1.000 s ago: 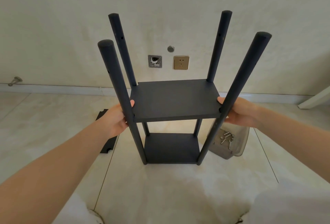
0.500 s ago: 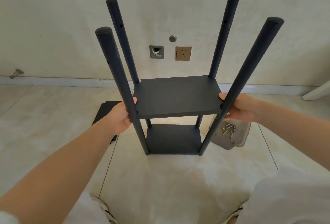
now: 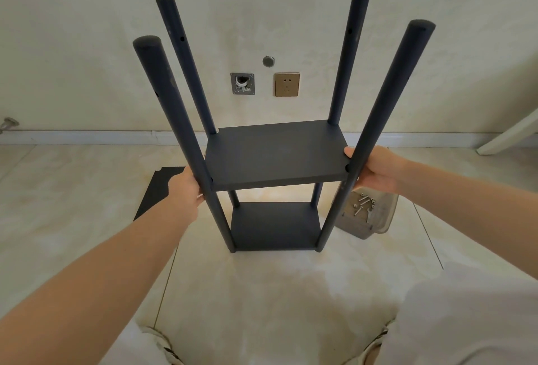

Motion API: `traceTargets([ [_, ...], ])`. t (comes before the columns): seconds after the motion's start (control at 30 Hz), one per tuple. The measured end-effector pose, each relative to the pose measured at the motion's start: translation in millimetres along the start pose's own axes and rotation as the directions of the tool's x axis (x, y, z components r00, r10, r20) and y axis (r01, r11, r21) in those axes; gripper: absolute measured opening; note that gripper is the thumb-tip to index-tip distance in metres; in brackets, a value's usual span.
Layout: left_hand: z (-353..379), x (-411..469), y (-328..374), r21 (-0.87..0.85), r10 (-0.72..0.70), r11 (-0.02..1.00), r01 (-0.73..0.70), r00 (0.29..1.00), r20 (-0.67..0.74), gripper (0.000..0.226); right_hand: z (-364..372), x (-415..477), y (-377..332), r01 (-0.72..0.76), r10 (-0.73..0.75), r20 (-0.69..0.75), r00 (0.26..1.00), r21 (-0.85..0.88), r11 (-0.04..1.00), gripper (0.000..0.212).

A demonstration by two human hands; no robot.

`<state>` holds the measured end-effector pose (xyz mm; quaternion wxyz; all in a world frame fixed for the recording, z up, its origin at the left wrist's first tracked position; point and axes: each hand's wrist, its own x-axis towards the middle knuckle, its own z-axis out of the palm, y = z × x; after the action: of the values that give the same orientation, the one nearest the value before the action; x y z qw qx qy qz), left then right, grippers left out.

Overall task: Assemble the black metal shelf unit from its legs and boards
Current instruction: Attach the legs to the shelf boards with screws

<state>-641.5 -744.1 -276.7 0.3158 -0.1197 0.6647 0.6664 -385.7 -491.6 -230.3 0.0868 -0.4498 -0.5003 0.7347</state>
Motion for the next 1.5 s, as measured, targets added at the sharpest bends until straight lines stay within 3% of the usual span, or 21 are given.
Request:
traceTargets([
  [0.13, 12, -18, -18, -0.126, 0.003, 0.991, -0.037, 0.966, -0.257, 0.036, 5, -7, 4, 0.017, -0.017, -0.041, 0.999, 0.016, 1.000, 0.022],
  [0.3, 32, -53, -36, -0.018, 0.019, 0.999, -0.028, 0.916, -0.402, 0.042, 15, -19, 14, 0.015, -0.003, -0.131, 0.991, 0.093, 0.996, 0.034],
  [0.4, 52, -75, -51, -0.177, -0.065, 0.984, 0.019, 0.963, -0.260, 0.049, 30, -27, 23, 0.004, 0.041, -0.206, 0.978, 0.211, 0.977, 0.040],
  [0.5, 73, -99, -64, -0.169, -0.073, 0.982, 0.079, 0.996, 0.045, 0.074, 52, -39, 35, 0.011, 0.081, -0.234, 0.969, 0.367, 0.930, 0.043],
  [0.57, 83, -112, -66, -0.208, -0.068, 0.972, 0.110, 0.978, 0.199, 0.071, 66, -45, 43, 0.028, 0.096, -0.238, 0.967, 0.468, 0.883, 0.045],
  [0.67, 90, -123, -66, -0.305, -0.027, 0.944, 0.127, 0.949, 0.313, 0.055, 86, -52, 56, 0.083, 0.068, -0.293, 0.954, 0.472, 0.878, 0.034],
  [0.83, 78, -120, -70, -0.313, 0.000, 0.943, 0.114, 0.939, 0.343, 0.035, 99, -61, 89, 0.180, -0.085, -0.409, 0.909, 0.200, 0.963, 0.012],
  [0.9, 70, -117, -71, -0.311, 0.001, 0.941, 0.132, 0.920, 0.393, 0.030, 93, -63, 94, 0.206, -0.121, -0.389, 0.913, 0.185, 0.961, 0.026],
  [1.1, 67, -109, -73, -0.314, 0.016, 0.939, 0.138, 0.897, 0.443, 0.026, 76, -64, 97, 0.190, -0.172, -0.116, 0.978, 0.161, 0.968, 0.052],
  [1.37, 68, -107, -75, -0.291, 0.020, 0.950, 0.115, 0.907, 0.422, 0.035, 73, -56, 99, 0.190, -0.183, -0.064, 0.981, 0.131, 0.973, 0.058],
  [1.5, 67, -106, -76, -0.295, 0.013, 0.948, 0.123, 0.907, 0.420, 0.028, 72, -53, 100, 0.190, -0.185, -0.049, 0.982, 0.128, 0.973, 0.058],
])
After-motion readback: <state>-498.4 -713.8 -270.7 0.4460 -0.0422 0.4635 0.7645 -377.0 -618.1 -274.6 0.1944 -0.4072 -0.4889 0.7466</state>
